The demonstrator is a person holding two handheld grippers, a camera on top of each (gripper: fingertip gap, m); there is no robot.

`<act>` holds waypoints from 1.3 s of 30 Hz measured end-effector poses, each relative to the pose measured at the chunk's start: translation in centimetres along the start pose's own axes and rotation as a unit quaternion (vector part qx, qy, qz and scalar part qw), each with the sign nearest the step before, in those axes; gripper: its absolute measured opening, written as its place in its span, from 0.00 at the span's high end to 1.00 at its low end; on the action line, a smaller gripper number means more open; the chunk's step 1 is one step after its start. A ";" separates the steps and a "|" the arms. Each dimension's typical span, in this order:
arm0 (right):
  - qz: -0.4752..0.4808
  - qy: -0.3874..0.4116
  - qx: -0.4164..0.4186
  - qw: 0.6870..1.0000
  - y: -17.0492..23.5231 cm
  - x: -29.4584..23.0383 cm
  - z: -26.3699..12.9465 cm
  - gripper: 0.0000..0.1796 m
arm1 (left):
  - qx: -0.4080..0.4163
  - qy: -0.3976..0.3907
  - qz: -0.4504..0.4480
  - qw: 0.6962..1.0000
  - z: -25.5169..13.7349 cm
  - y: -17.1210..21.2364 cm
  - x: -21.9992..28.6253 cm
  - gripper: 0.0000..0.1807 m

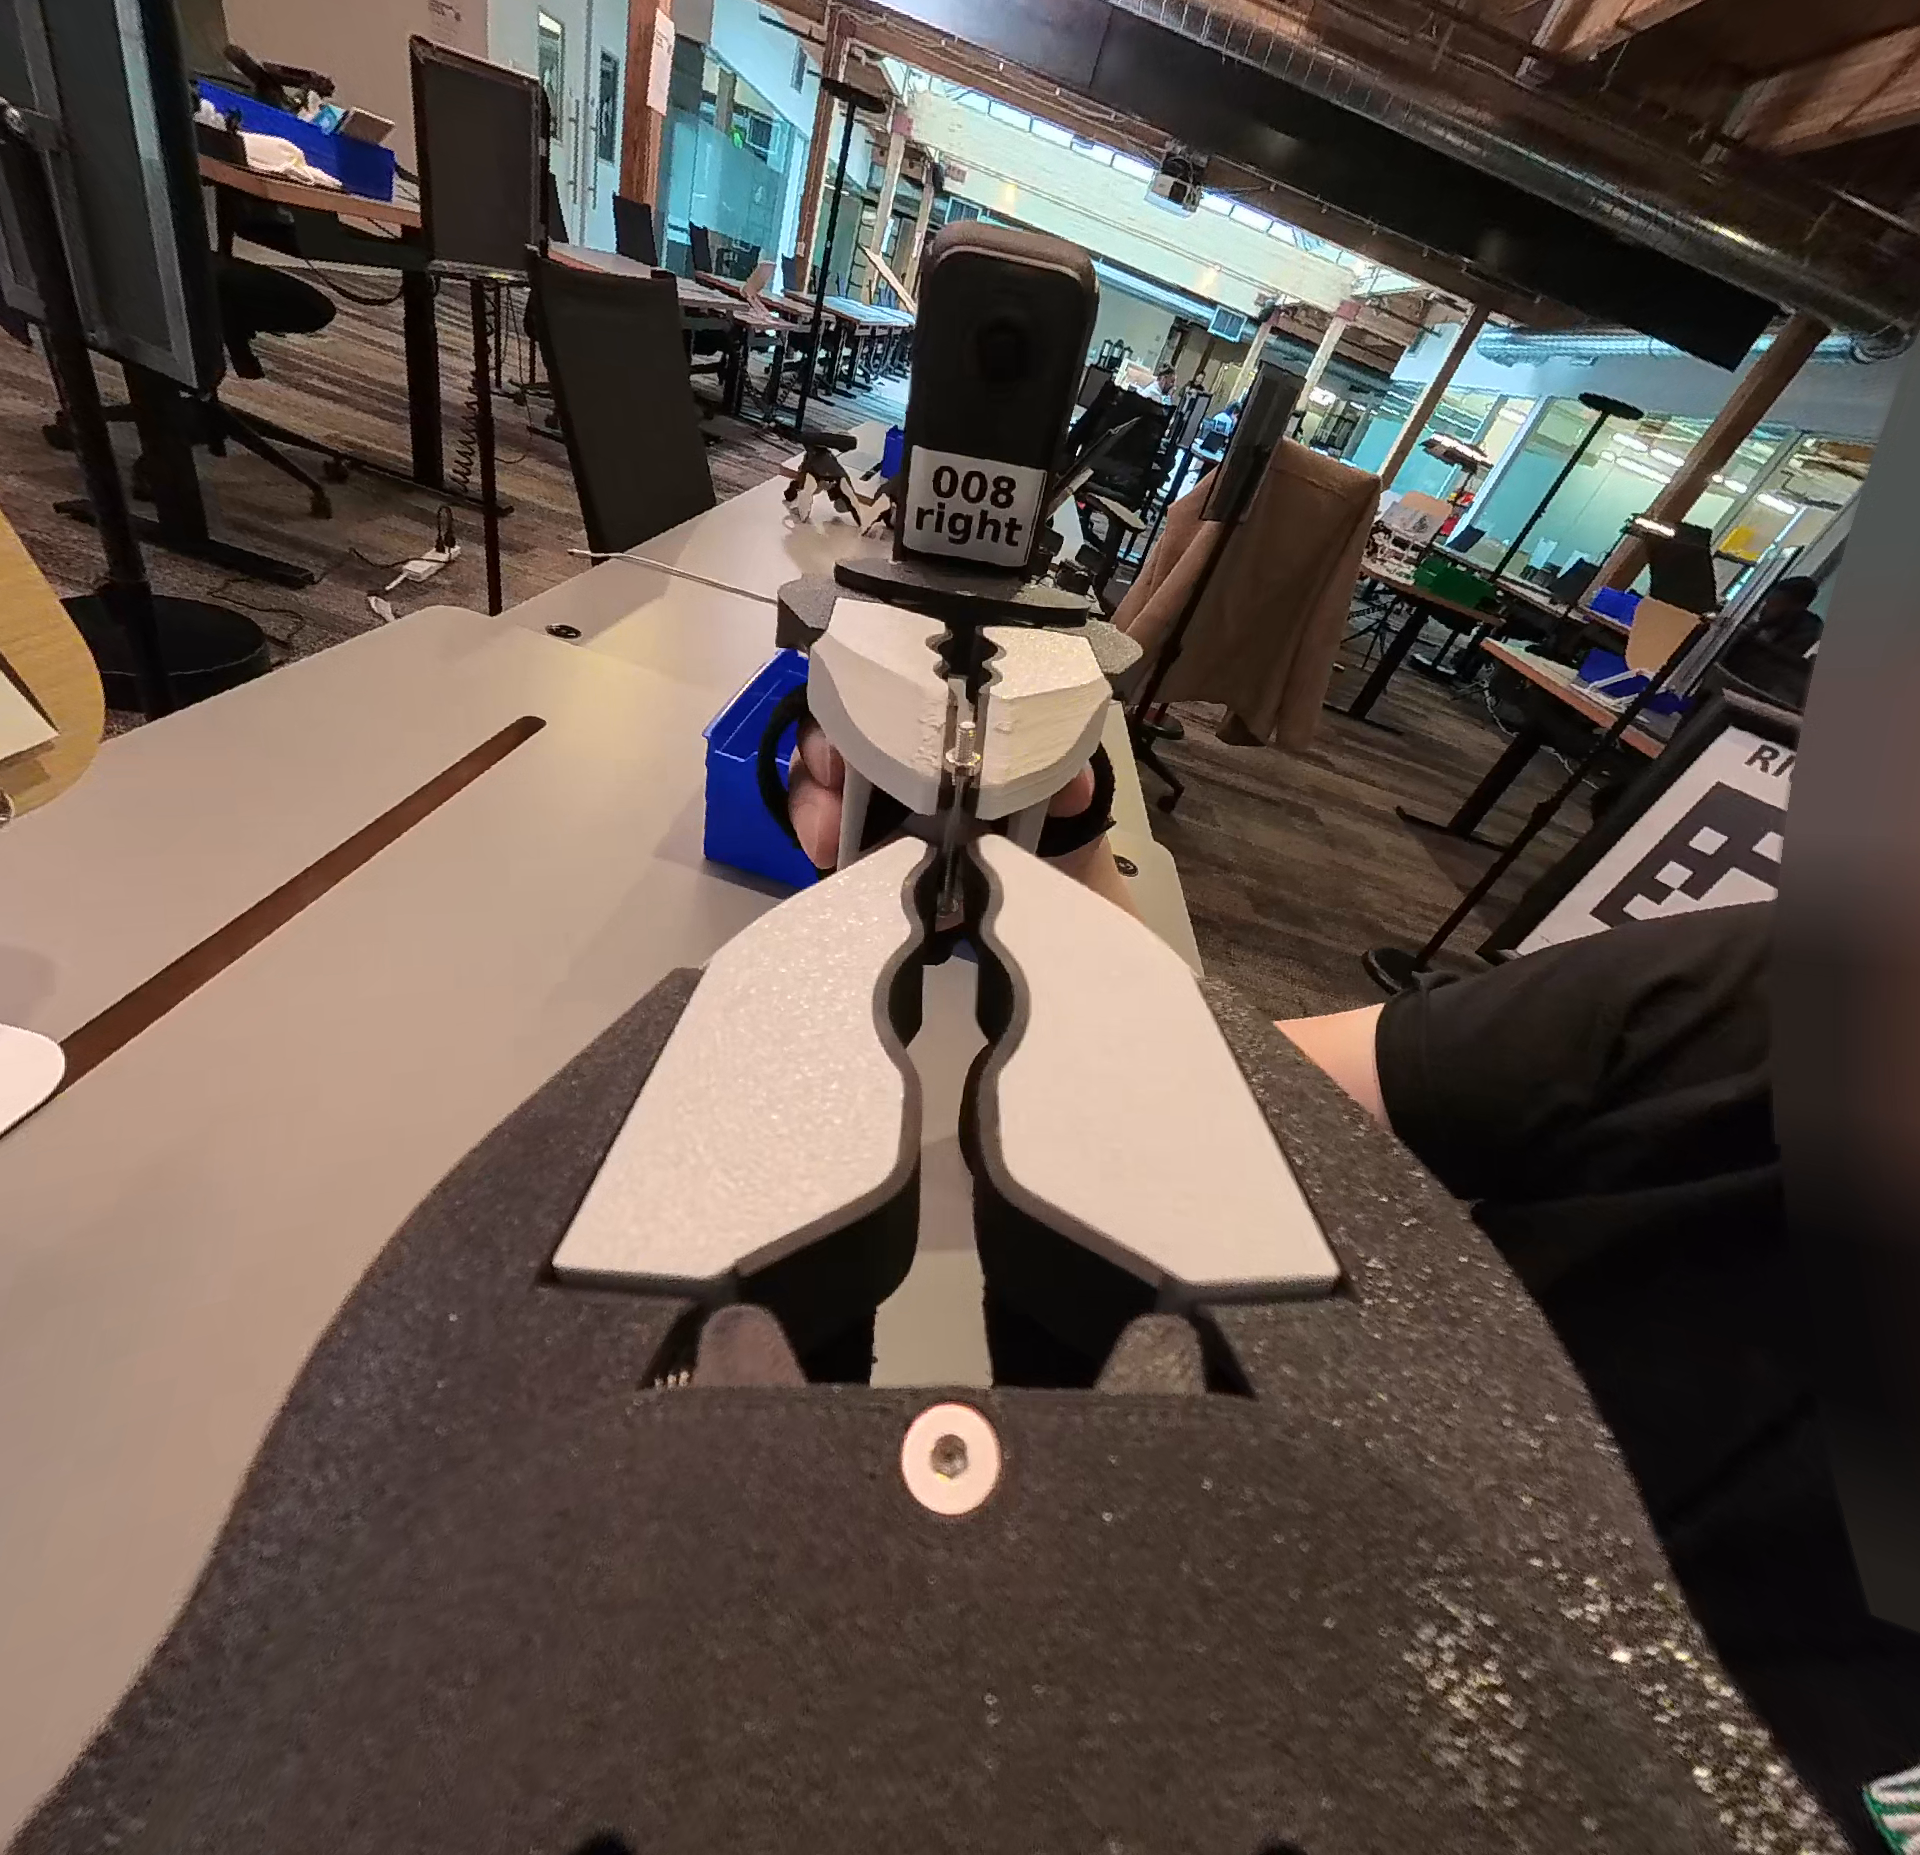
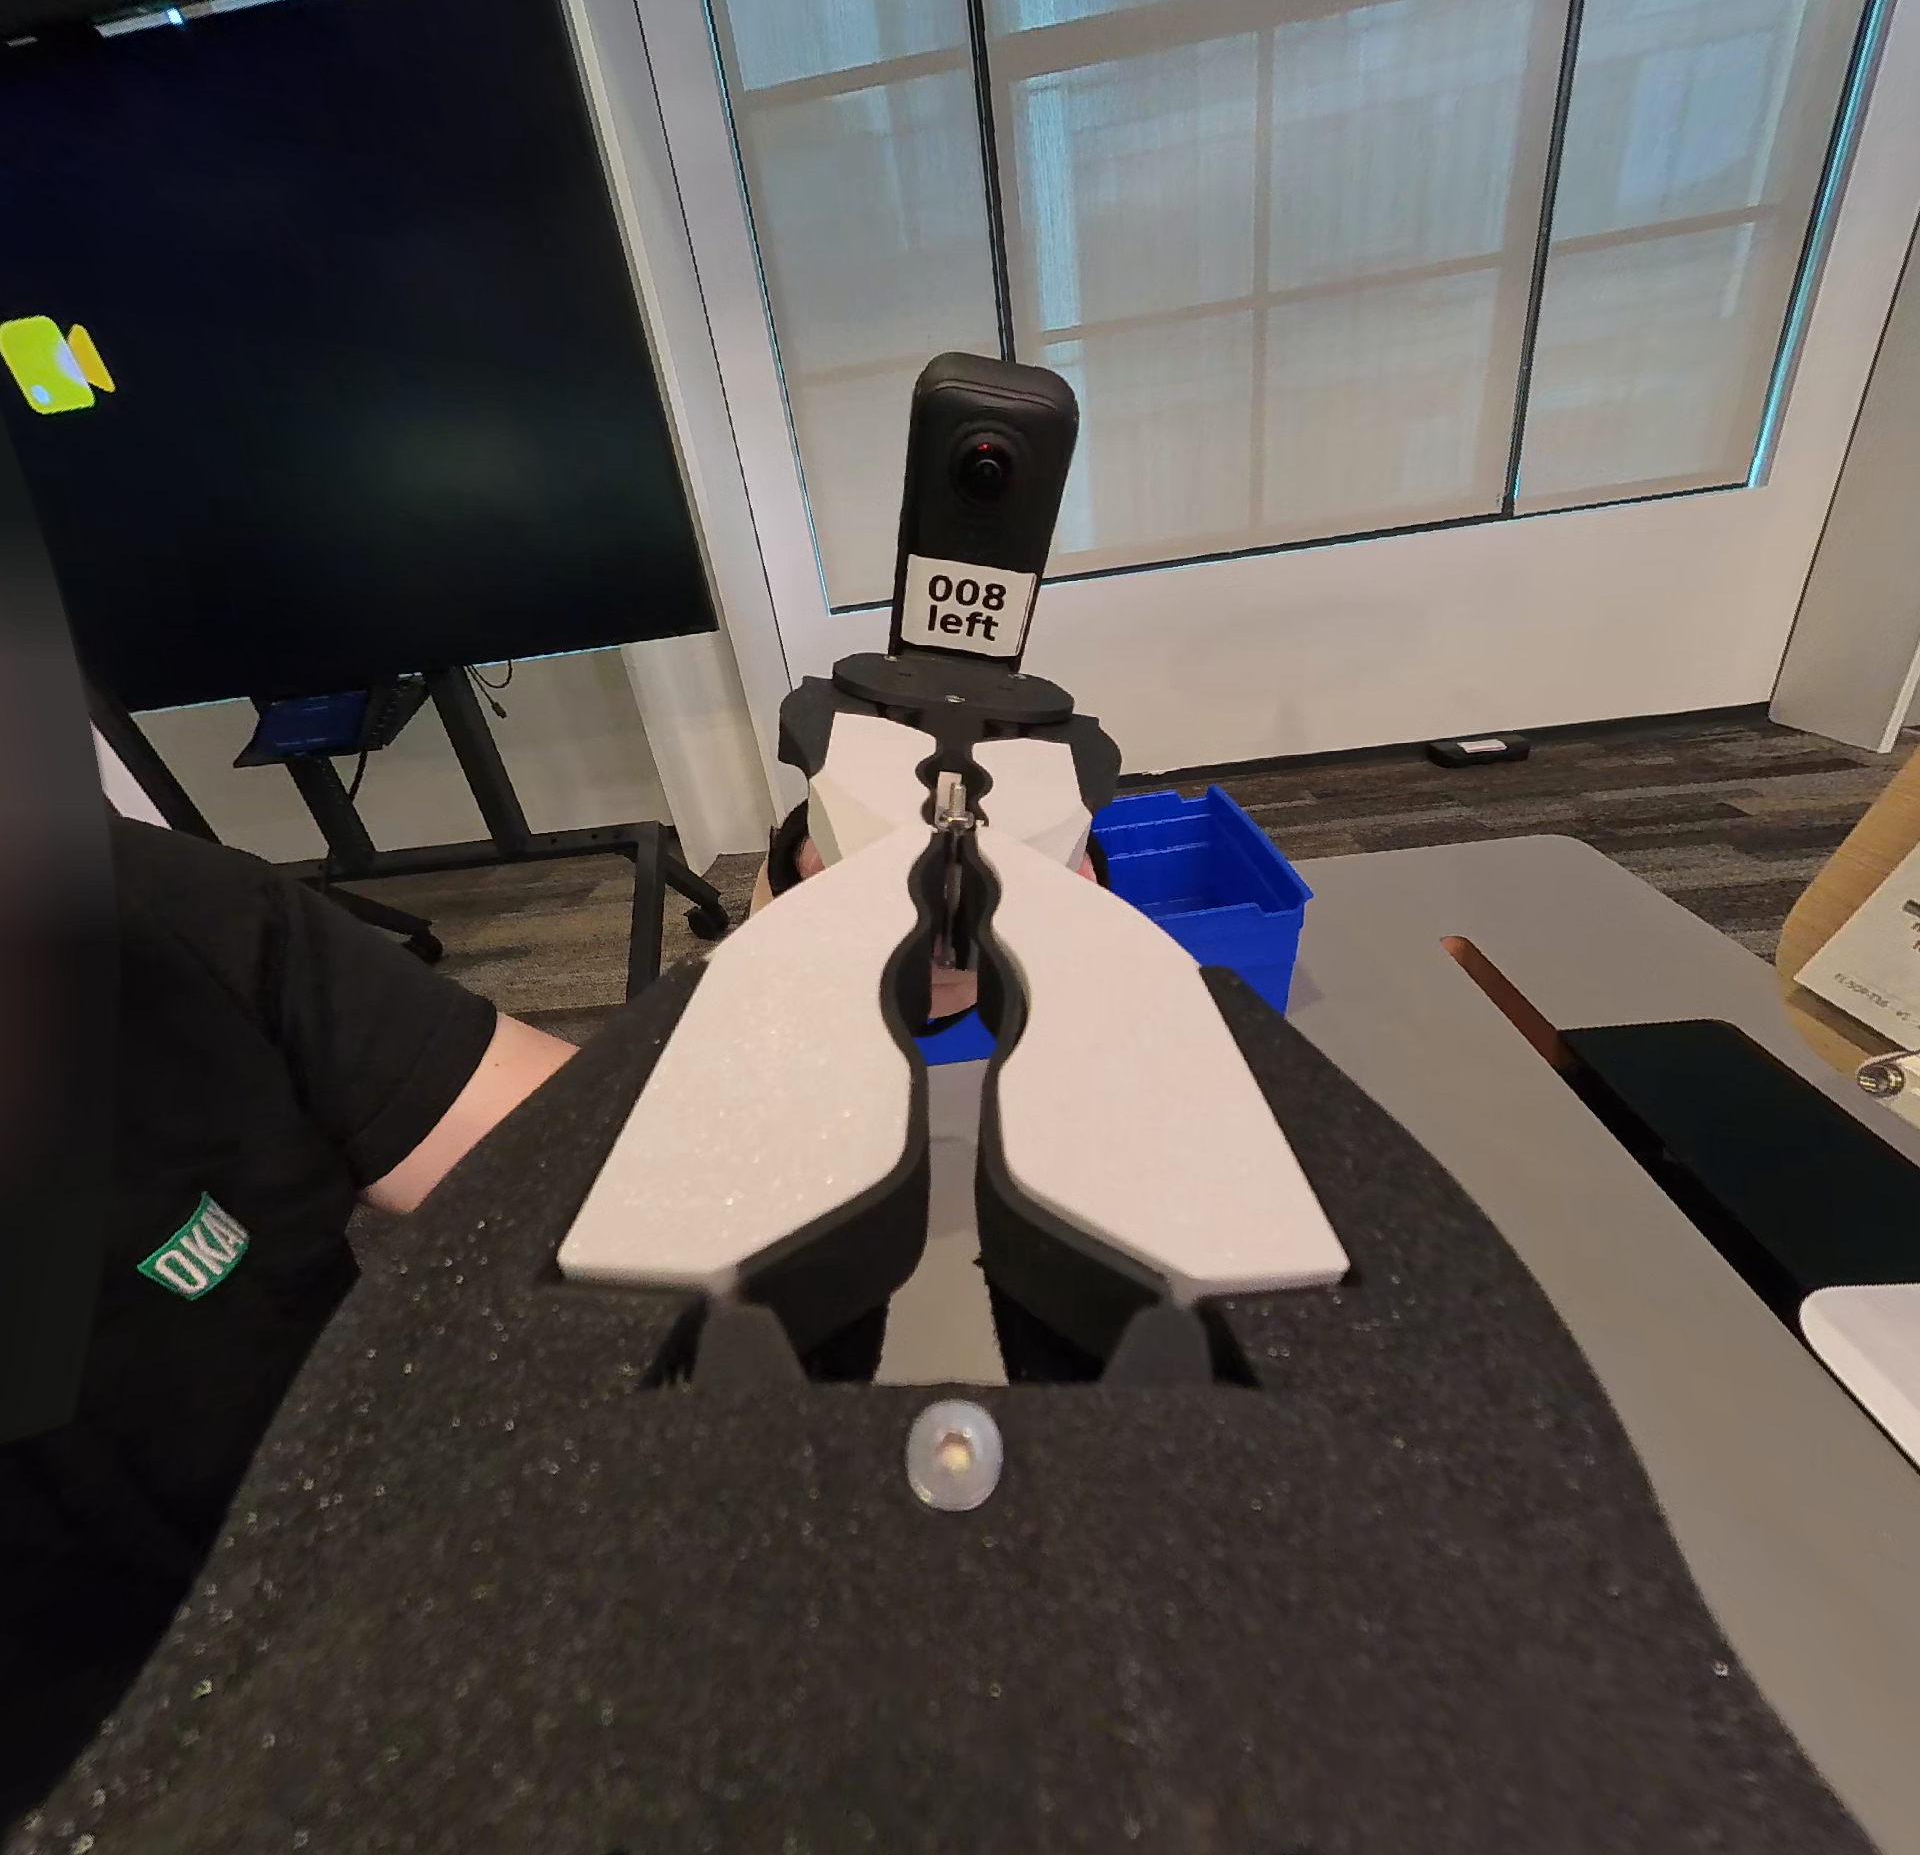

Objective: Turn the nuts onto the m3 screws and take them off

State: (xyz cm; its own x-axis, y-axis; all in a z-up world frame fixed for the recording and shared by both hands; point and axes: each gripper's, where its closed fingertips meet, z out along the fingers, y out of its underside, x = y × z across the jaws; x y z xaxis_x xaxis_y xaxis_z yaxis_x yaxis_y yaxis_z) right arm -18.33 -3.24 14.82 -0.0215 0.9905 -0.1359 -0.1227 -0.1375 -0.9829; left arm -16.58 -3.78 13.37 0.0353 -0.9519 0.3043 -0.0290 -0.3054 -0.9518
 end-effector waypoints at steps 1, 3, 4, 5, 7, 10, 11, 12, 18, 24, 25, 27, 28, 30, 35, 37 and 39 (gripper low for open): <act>0.000 0.000 0.000 1.000 0.0 0.0 0.0 0.99 | 0.000 0.000 0.000 1.000 0.0 0.0 0.0 0.98; 0.000 0.001 -0.001 1.000 0.0 0.0 0.0 0.99 | -0.001 -0.002 0.002 1.000 0.0 0.0 0.0 0.98; -0.001 0.002 -0.001 1.000 0.0 0.0 0.0 0.99 | -0.002 -0.001 0.002 1.000 0.0 0.1 0.0 0.98; -0.002 0.001 -0.001 1.000 0.0 0.0 0.0 0.99 | -0.002 0.001 0.002 1.000 0.0 0.1 0.1 0.97; -0.002 0.000 -0.002 1.000 0.0 -0.1 0.0 0.99 | -0.003 -0.001 0.004 1.000 0.0 0.1 0.0 0.97; -0.002 0.004 -0.003 1.000 0.1 0.0 0.0 0.99 | -0.006 -0.007 0.013 1.000 0.0 0.1 -0.1 0.99; -0.002 0.004 -0.003 1.000 0.1 0.1 0.0 0.99 | -0.007 -0.010 0.017 1.000 0.0 0.1 -0.1 0.99; -0.002 0.004 -0.003 1.000 0.1 0.1 0.0 0.99 | -0.008 -0.013 0.021 1.000 0.0 0.1 -0.1 0.99; -0.011 -0.003 0.004 1.000 -0.2 -0.3 -0.1 0.97 | -0.005 -0.014 0.035 0.999 0.0 0.0 0.0 0.99; -0.087 0.083 0.007 0.993 -2.1 0.2 -2.6 0.91 | -0.007 -0.021 0.068 0.997 -0.2 -0.1 0.1 0.99; -0.097 0.098 0.006 0.990 -2.3 0.3 -2.8 0.91 | -0.011 -0.025 0.072 0.997 -0.1 0.0 0.0 0.99; -0.103 0.100 -0.002 0.990 -2.3 -0.1 -2.7 0.91 | -0.017 -0.034 0.073 0.997 0.2 0.3 -0.3 0.99; -0.104 0.098 -0.008 0.990 -2.1 -0.3 -2.4 0.91 | -0.019 -0.037 0.075 0.996 0.3 0.3 -0.3 0.99; -0.110 0.110 -0.026 0.987 -1.6 -0.1 -1.8 0.90 | -0.023 -0.042 0.079 0.996 0.5 0.4 -0.3 0.99; -0.121 0.113 -0.051 0.985 -0.4 0.1 -0.4 0.90 | -0.027 -0.042 0.087 0.995 0.5 0.4 0.1 0.99; -0.113 0.113 -0.043 0.986 -0.5 0.2 -0.2 0.91 | -0.026 -0.042 0.089 0.995 0.5 0.4 0.2 0.99; -0.114 0.112 -0.046 0.986 -0.5 0.2 -0.4 0.91 | -0.026 -0.047 0.091 0.994 0.4 0.3 0.1 0.99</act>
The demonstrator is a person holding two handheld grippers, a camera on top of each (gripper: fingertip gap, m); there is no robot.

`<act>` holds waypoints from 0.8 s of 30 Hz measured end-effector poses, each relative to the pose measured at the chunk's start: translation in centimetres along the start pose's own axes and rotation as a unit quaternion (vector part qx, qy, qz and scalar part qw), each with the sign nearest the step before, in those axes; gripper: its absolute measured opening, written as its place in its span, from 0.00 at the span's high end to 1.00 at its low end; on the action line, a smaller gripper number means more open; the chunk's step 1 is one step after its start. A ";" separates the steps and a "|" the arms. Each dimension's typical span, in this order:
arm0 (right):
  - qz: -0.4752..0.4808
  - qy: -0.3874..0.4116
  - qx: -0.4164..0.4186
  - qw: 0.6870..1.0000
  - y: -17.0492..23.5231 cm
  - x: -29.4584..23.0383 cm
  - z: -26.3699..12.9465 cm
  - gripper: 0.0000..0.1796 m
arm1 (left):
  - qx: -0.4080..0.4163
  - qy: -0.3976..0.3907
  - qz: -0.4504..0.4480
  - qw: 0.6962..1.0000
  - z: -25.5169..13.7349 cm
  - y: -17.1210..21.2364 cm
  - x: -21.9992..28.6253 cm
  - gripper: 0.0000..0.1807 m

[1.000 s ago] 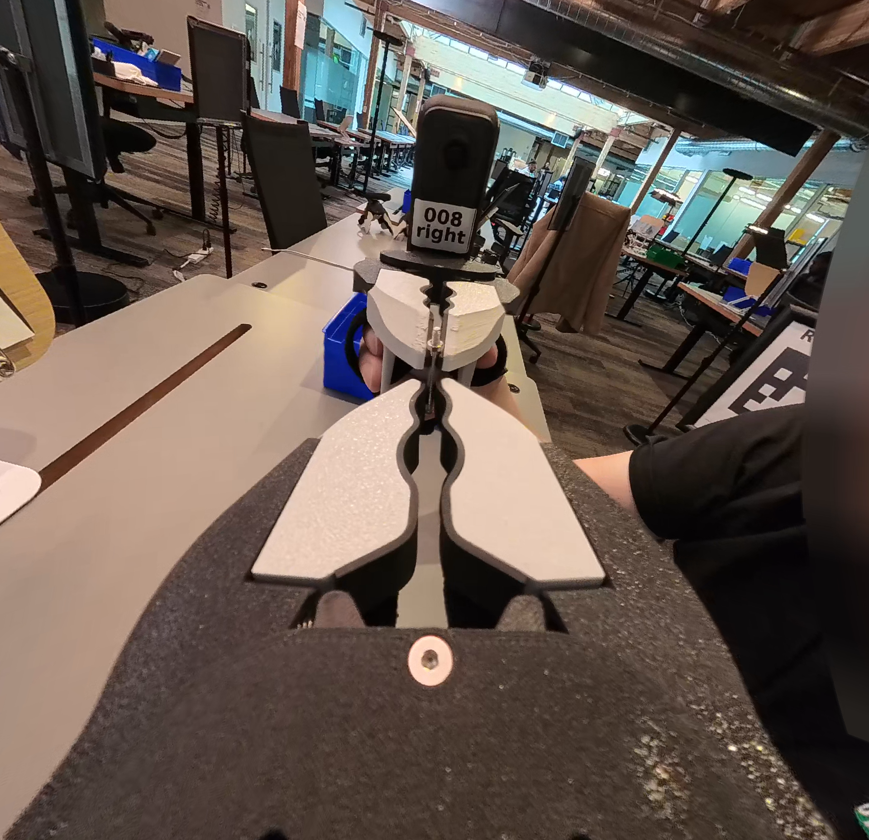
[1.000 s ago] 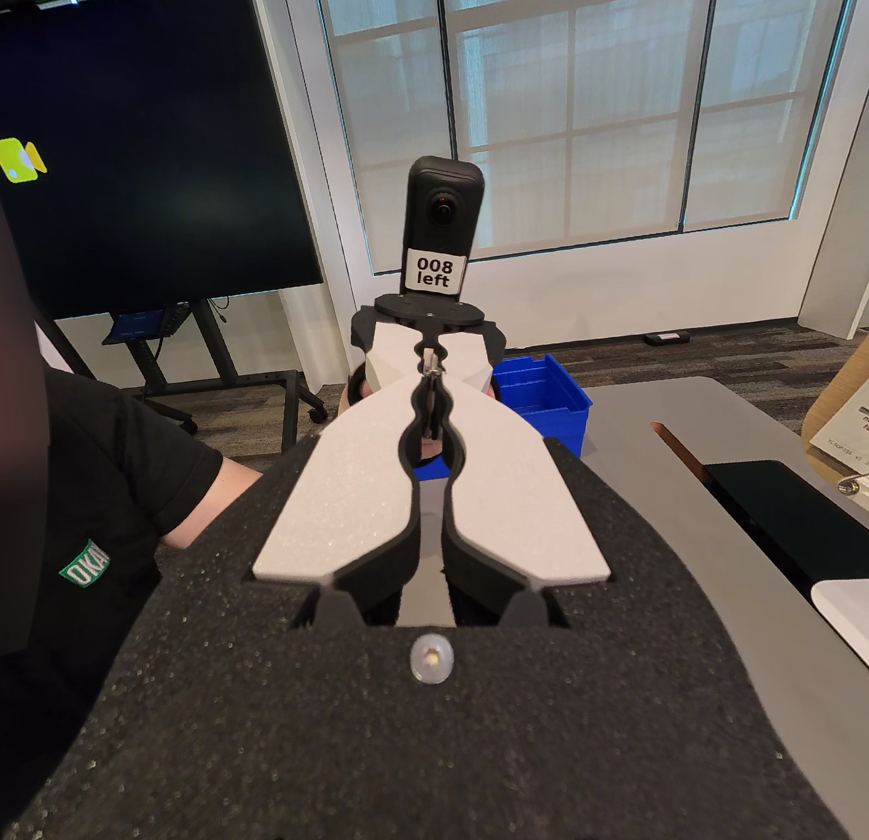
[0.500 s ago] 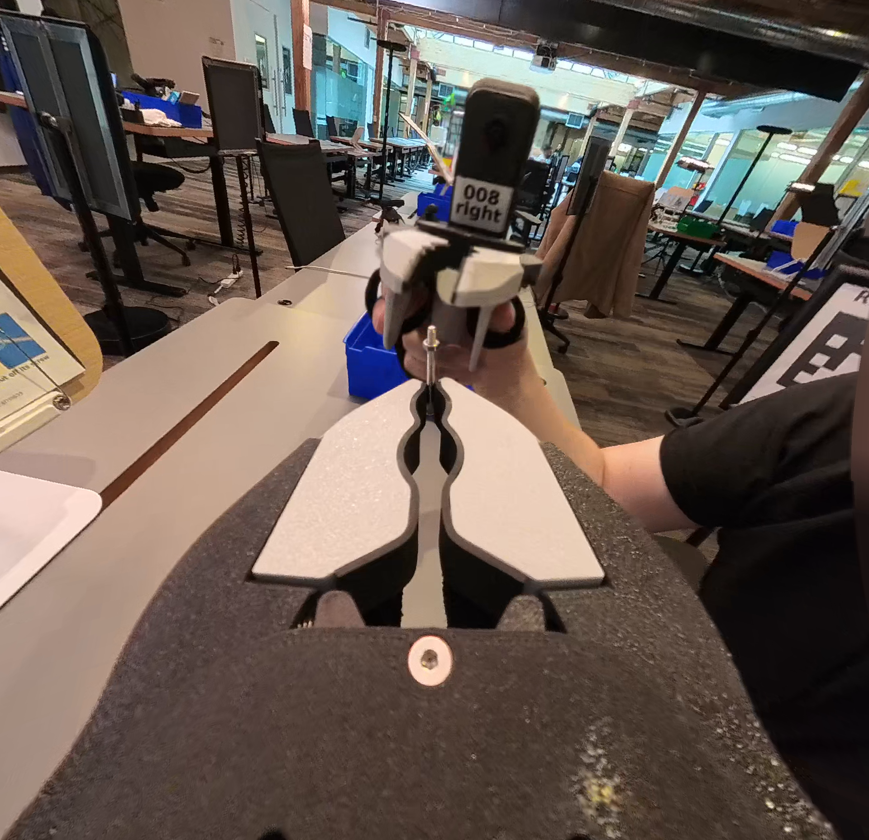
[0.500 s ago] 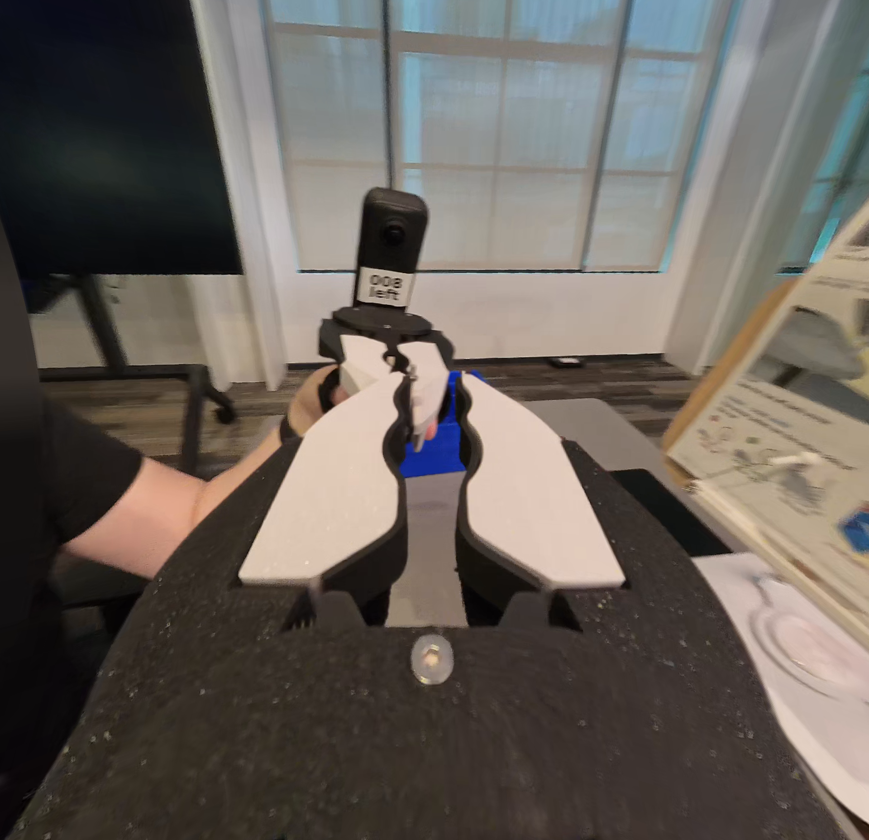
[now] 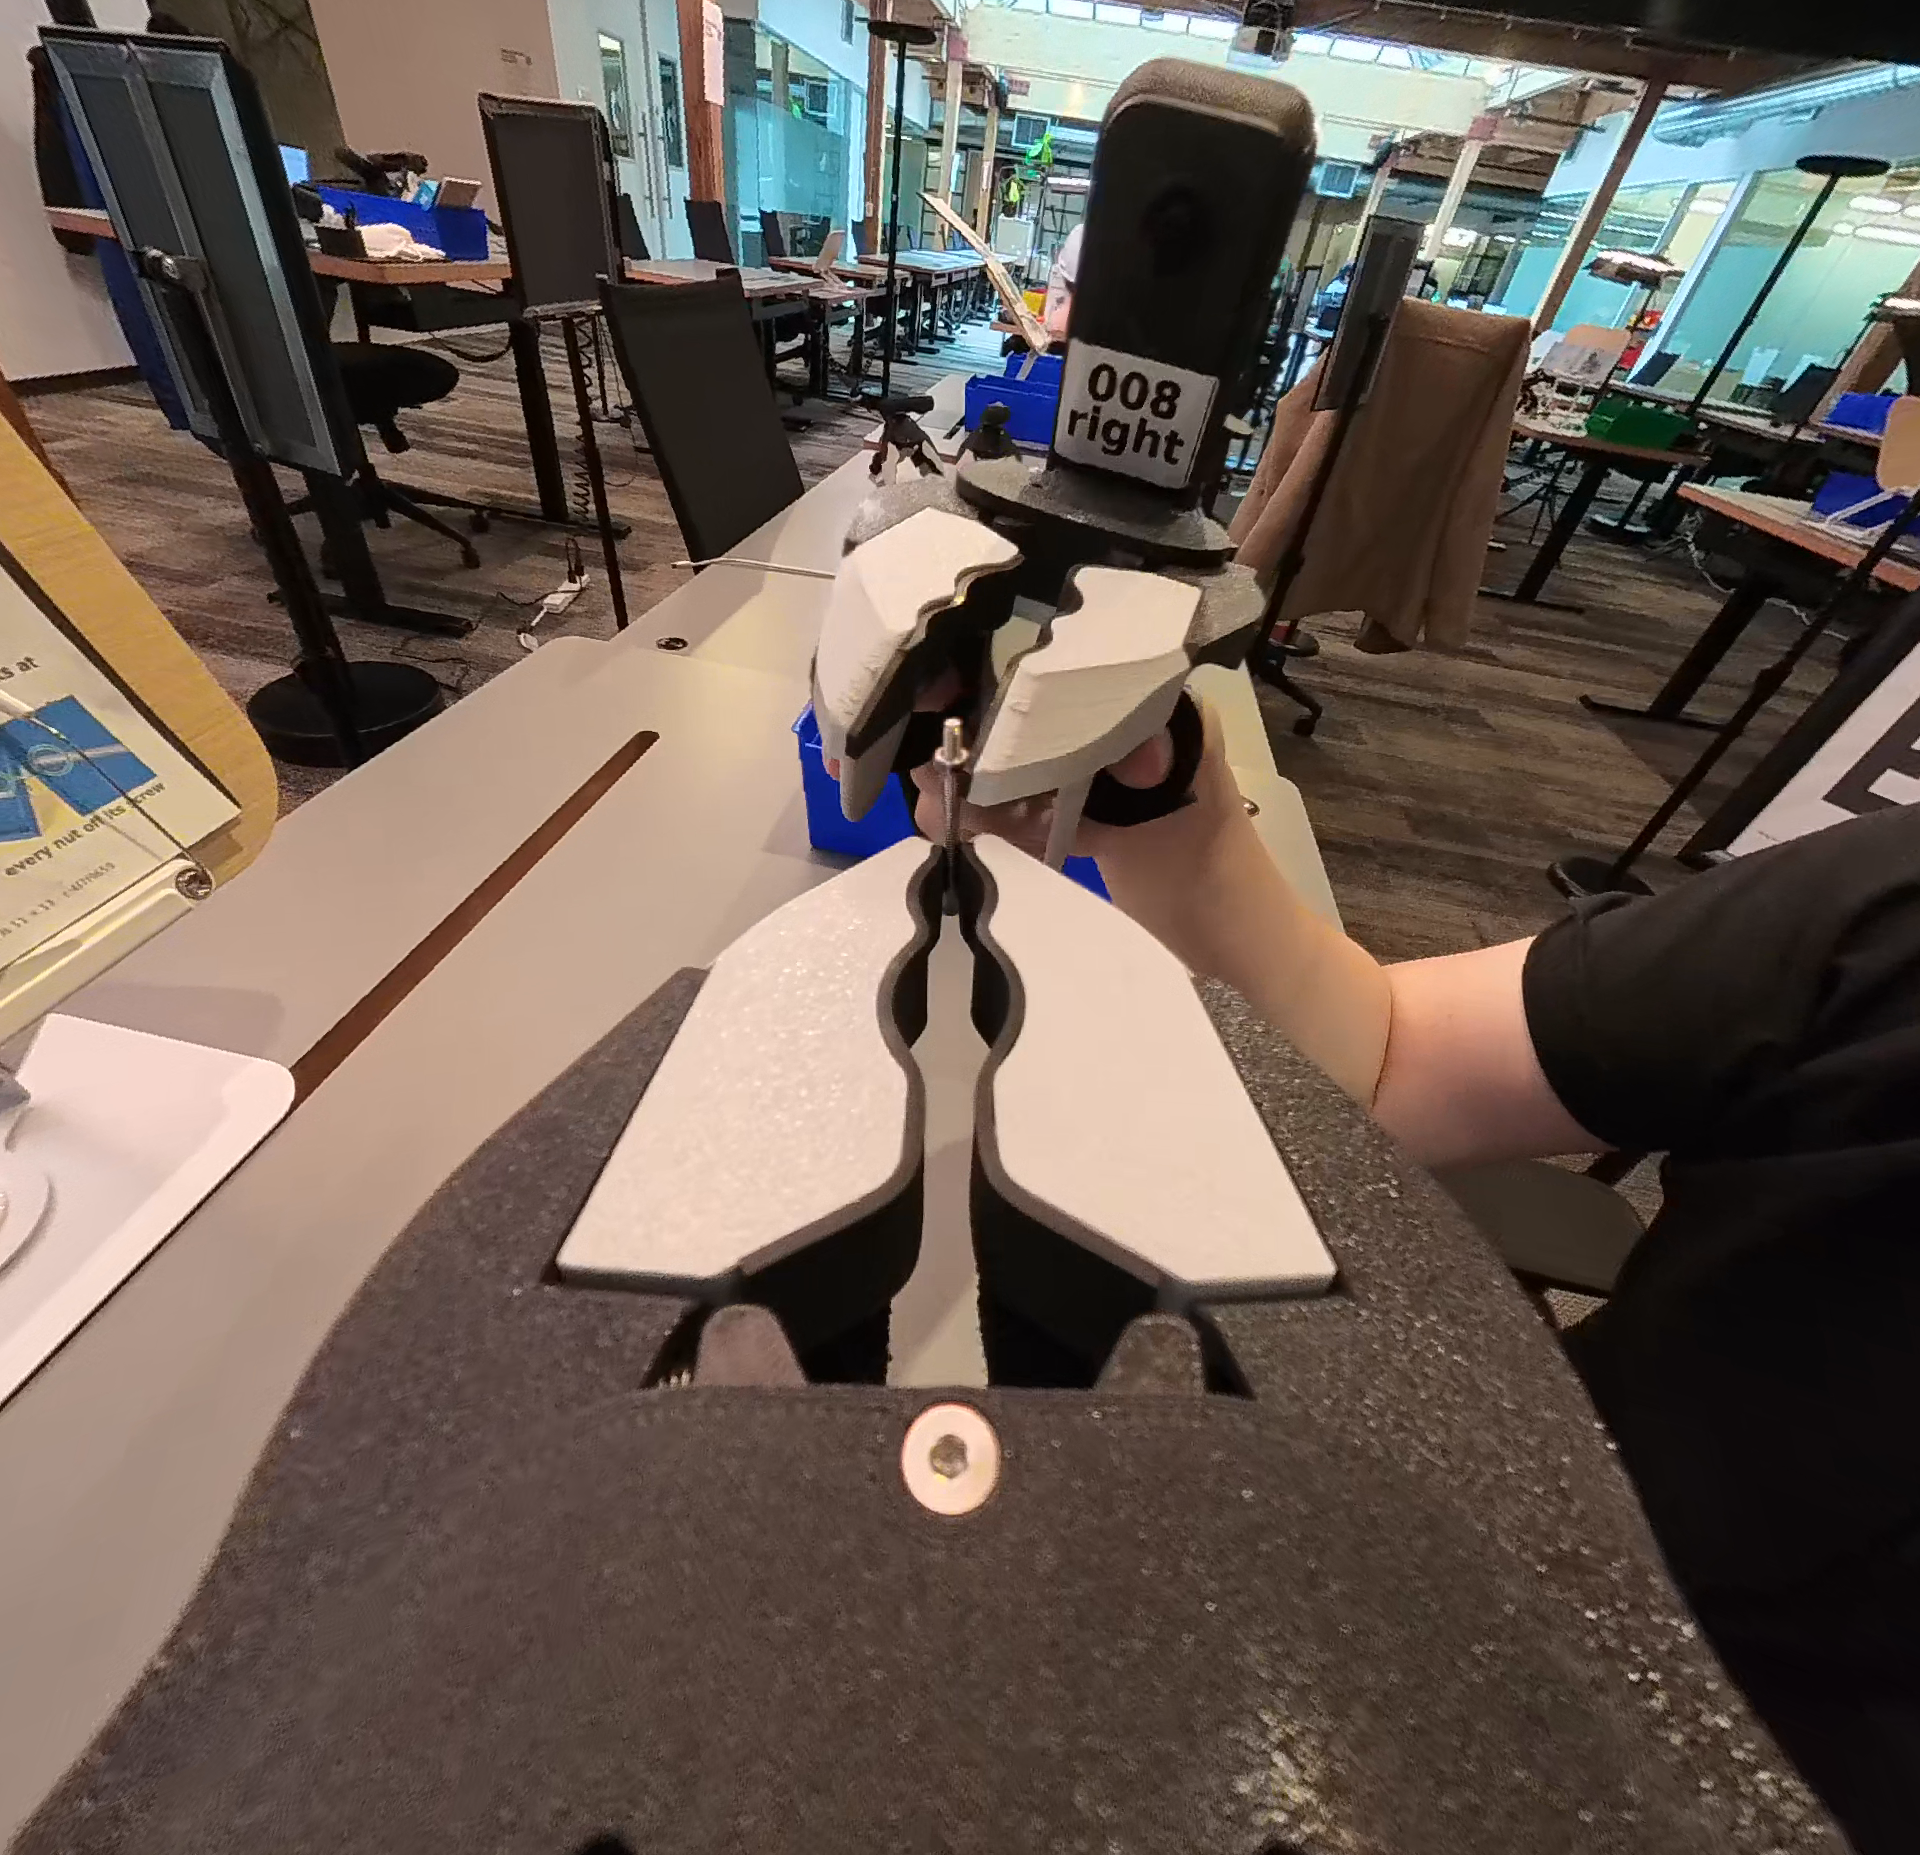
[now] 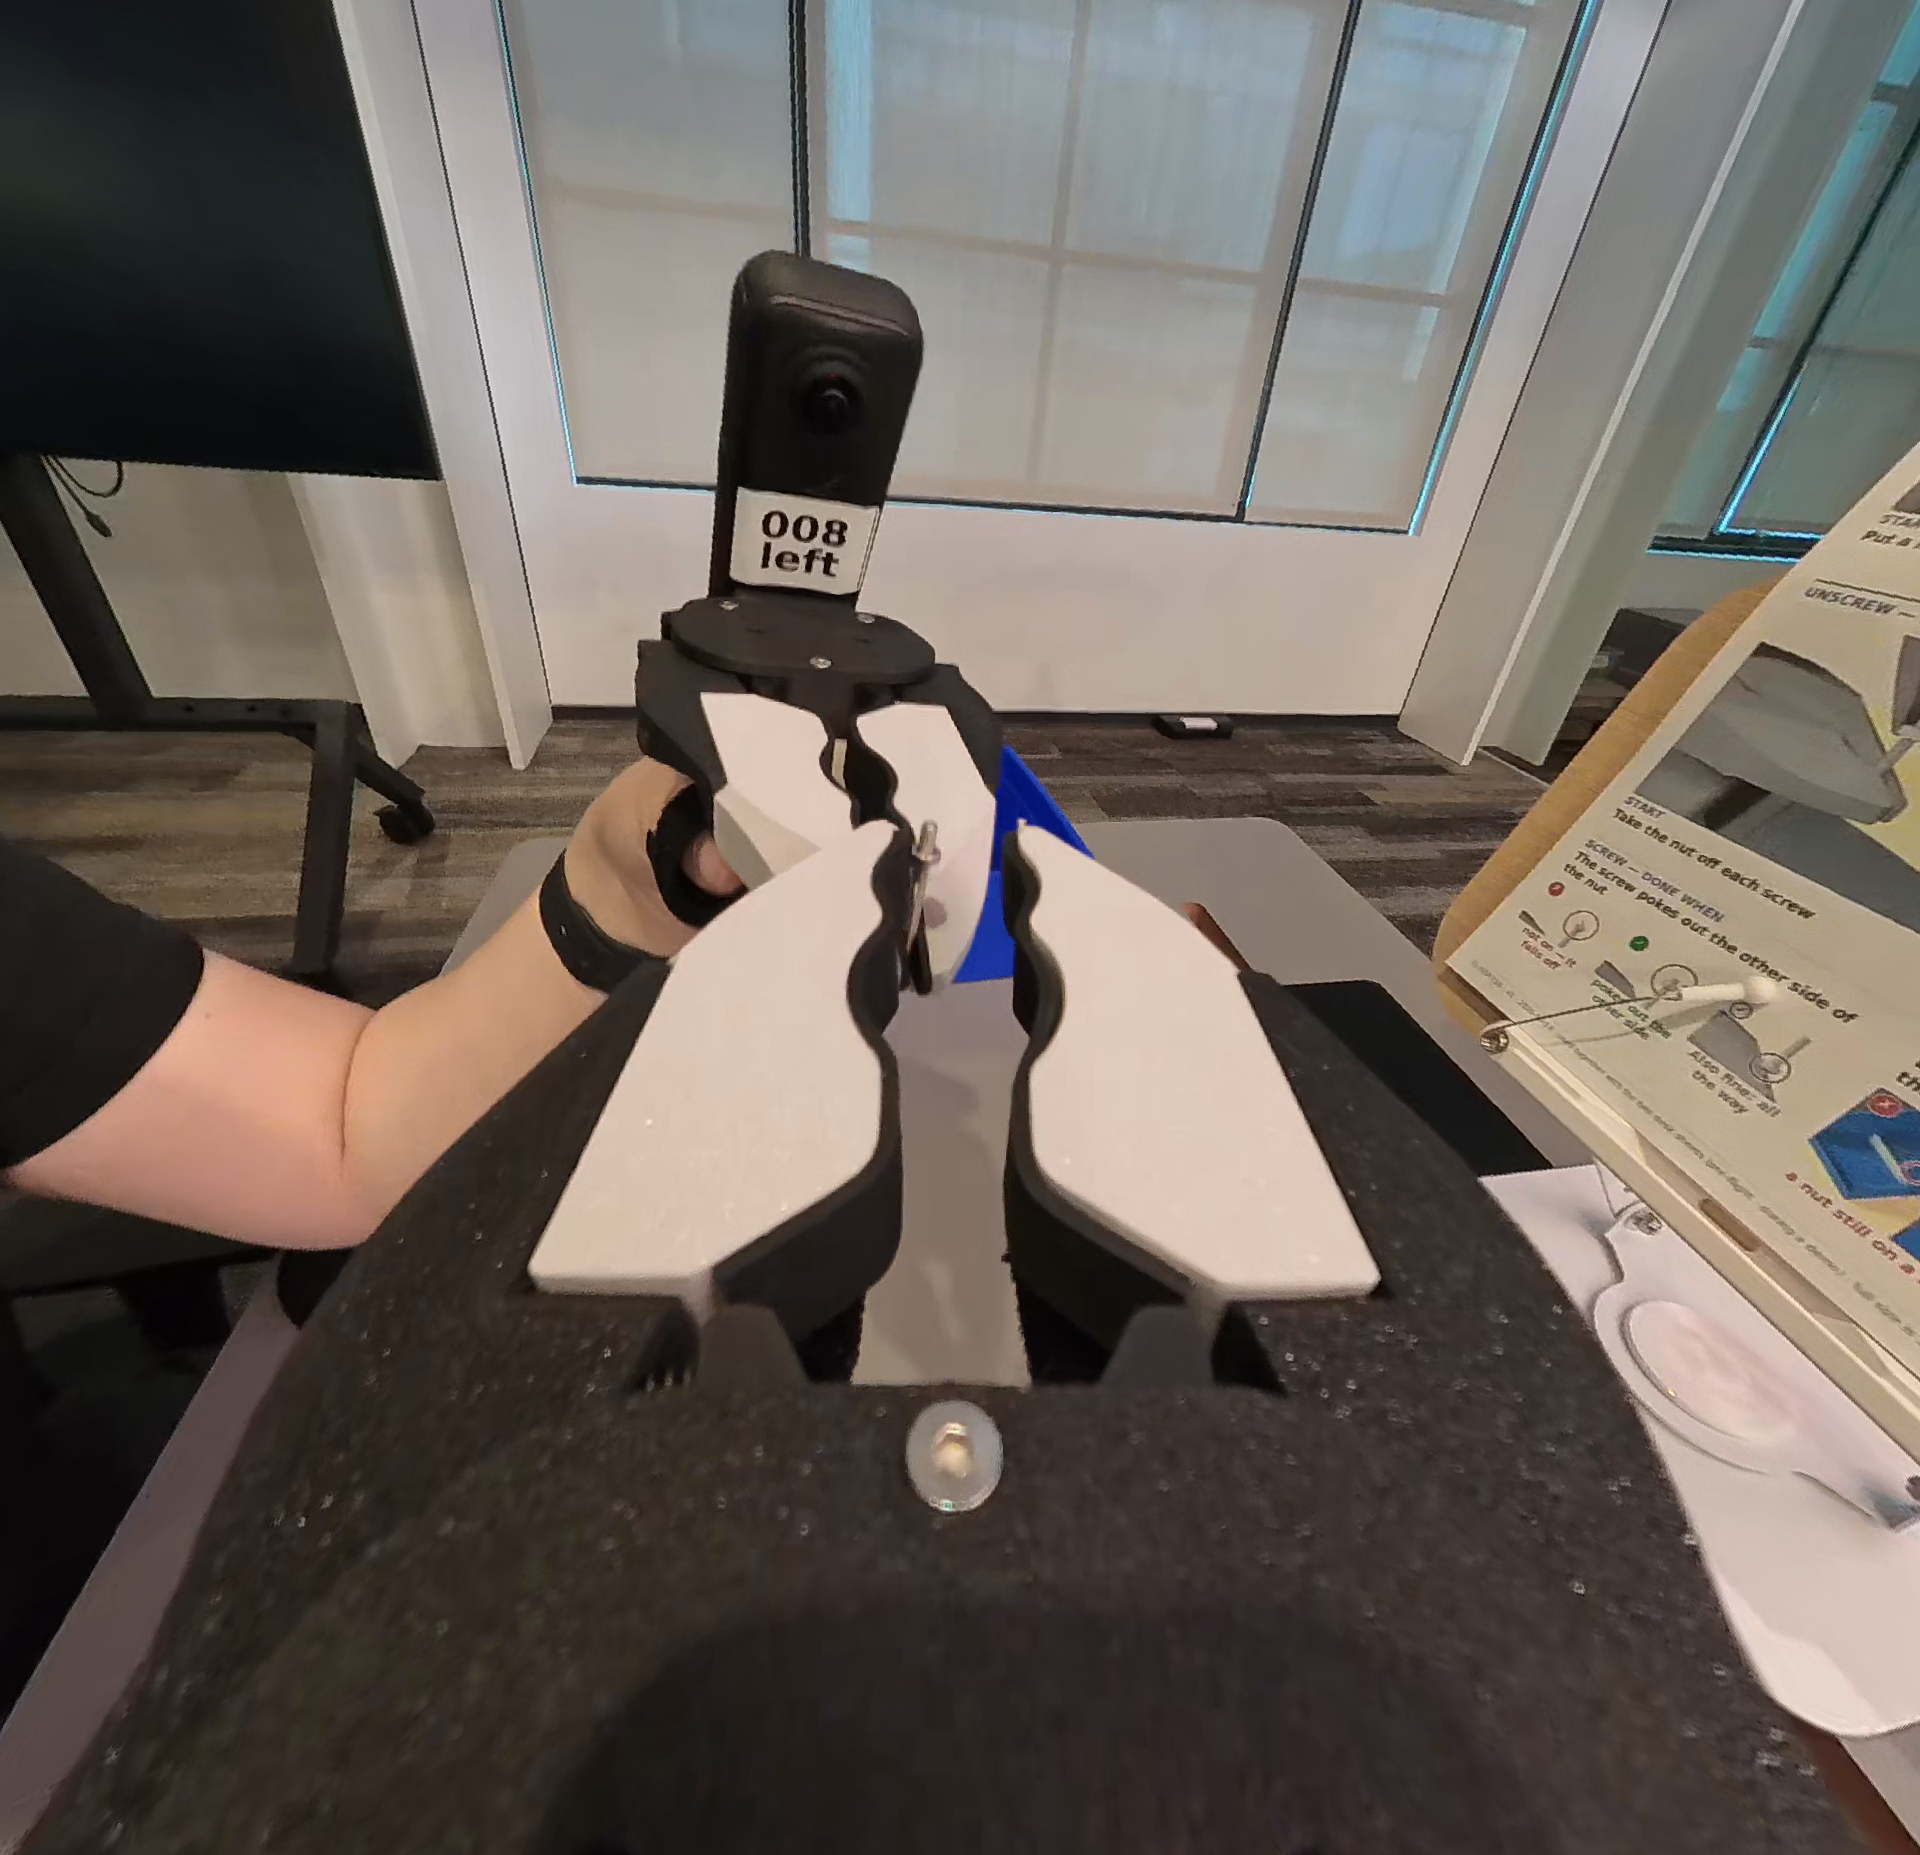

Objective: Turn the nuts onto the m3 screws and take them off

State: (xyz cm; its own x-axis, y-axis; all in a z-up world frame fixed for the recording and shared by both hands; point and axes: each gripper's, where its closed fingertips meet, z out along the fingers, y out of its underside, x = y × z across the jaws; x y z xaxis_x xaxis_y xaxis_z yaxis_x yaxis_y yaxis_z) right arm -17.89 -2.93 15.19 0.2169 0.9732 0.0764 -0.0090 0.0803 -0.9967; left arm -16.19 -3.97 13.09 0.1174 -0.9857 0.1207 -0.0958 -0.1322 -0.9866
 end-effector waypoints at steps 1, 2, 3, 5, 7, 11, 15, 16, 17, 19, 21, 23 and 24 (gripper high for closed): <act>0.000 0.000 -0.002 1.000 0.0 0.1 -0.2 0.91 | 0.000 -0.003 0.001 1.000 0.0 0.0 -0.1 0.99; 0.000 0.001 -0.002 1.000 0.0 0.2 -0.5 0.90 | 0.002 -0.003 0.001 1.000 -0.1 -0.1 -0.1 0.99; -0.001 0.003 0.001 1.000 -0.1 0.4 -0.8 0.91 | 0.005 0.001 -0.001 1.000 -0.2 -0.2 0.0 0.99; 0.004 0.002 0.010 1.000 -0.4 0.5 -1.2 0.92 | 0.008 0.002 -0.006 1.000 -0.3 -0.3 0.0 0.99; 0.013 -0.016 0.023 1.000 -0.9 -0.1 -1.2 0.92 | 0.007 0.000 -0.007 1.000 -0.3 -0.2 -0.1 0.99; 0.012 -0.022 0.017 1.000 -0.6 -0.6 -0.4 0.91 | 0.004 0.005 -0.004 1.000 -0.1 -0.2 0.2 0.99; 0.015 -0.009 0.011 1.000 -0.3 0.4 -1.0 0.93 | 0.005 0.000 0.001 1.000 -0.2 -0.3 0.4 0.99; 0.020 -0.001 0.017 1.000 -0.5 0.8 -1.4 0.93 | 0.008 0.002 -0.001 1.000 -0.3 -0.4 0.4 0.99; 0.026 -0.002 0.025 0.999 -0.7 0.9 -1.7 0.93 | 0.009 0.001 -0.002 1.000 -0.4 -0.5 0.4 0.99; 0.032 -0.029 0.036 0.998 -1.2 0.0 -1.6 0.93 | 0.008 0.002 -0.004 1.000 -0.3 -0.4 0.3 0.99; 0.027 -0.042 0.039 0.998 -1.3 -0.9 -0.9 0.93 | 0.008 0.003 -0.004 1.000 -0.2 -0.4 0.4 0.99; 0.021 -0.038 0.025 0.999 -0.9 -1.1 -0.2 0.93 | 0.006 0.005 -0.003 1.000 -0.1 -0.4 0.5 0.99; 0.017 -0.029 0.015 0.999 -0.5 -0.9 0.0 0.93 | 0.006 0.004 -0.002 1.000 -0.1 -0.4 0.6 0.99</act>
